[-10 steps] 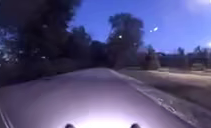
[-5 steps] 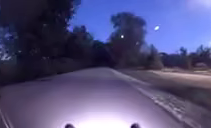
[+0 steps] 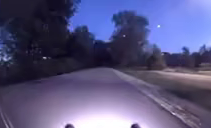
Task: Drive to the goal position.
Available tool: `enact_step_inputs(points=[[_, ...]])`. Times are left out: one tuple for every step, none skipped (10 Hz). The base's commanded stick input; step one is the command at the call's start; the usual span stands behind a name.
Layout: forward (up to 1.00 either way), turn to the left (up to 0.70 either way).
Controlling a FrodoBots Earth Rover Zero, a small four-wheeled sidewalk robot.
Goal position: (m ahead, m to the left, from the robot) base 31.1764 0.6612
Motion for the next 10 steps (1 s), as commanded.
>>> enact_step_inputs(points=[[1.00, 0.00], [1.00, 0.00], [1.00, 0.00], [1.00, 0.00], [1.00, 0.00], [1.00, 0.00], [1.00, 0.00], [1.00, 0.00], [1.00, 0.00], [1.00, 0.00]])
